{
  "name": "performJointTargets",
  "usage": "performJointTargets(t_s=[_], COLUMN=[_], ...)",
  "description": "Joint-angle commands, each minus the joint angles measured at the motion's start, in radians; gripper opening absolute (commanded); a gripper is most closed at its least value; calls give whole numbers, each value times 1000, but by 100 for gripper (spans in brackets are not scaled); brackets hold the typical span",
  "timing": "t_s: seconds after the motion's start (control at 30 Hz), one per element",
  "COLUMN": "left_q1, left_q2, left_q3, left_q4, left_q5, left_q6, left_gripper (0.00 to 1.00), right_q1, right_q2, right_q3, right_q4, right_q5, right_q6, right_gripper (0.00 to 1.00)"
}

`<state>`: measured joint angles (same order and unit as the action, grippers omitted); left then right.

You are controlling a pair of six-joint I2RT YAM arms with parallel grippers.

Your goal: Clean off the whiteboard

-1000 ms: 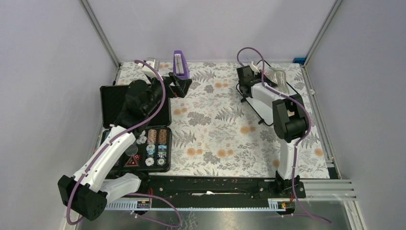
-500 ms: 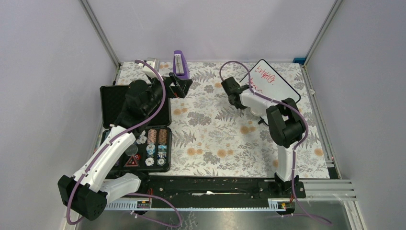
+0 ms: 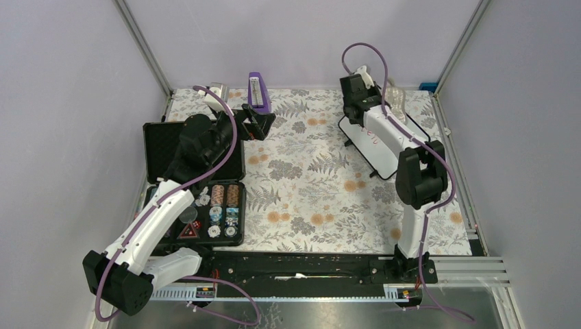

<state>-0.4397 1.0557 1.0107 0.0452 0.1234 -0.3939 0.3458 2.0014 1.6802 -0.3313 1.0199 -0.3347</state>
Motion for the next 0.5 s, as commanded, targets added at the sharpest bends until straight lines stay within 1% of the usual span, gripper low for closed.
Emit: performJointTargets(t_s=[0.0, 0.2, 0.37, 0.47], left_q1=[-4, -5, -7, -7], left_q2=[-13, -11, -11, -11], left_q3=[23, 21, 21, 20], left_q4=[48, 47, 48, 50], left_q5=[15, 12, 17, 19], left_q6=[-8, -8, -12, -13], left_gripper=[99, 99, 99, 99], right_q1=[15, 30, 102, 141], right_q2=[85, 96, 101, 110], right_q3=[-14, -163, -314, -340], right_q4=[48, 4, -10, -68], right_q5=[66, 5, -32, -101], right_q6=[-57, 54, 131, 233], right_gripper=[0, 0, 0, 0])
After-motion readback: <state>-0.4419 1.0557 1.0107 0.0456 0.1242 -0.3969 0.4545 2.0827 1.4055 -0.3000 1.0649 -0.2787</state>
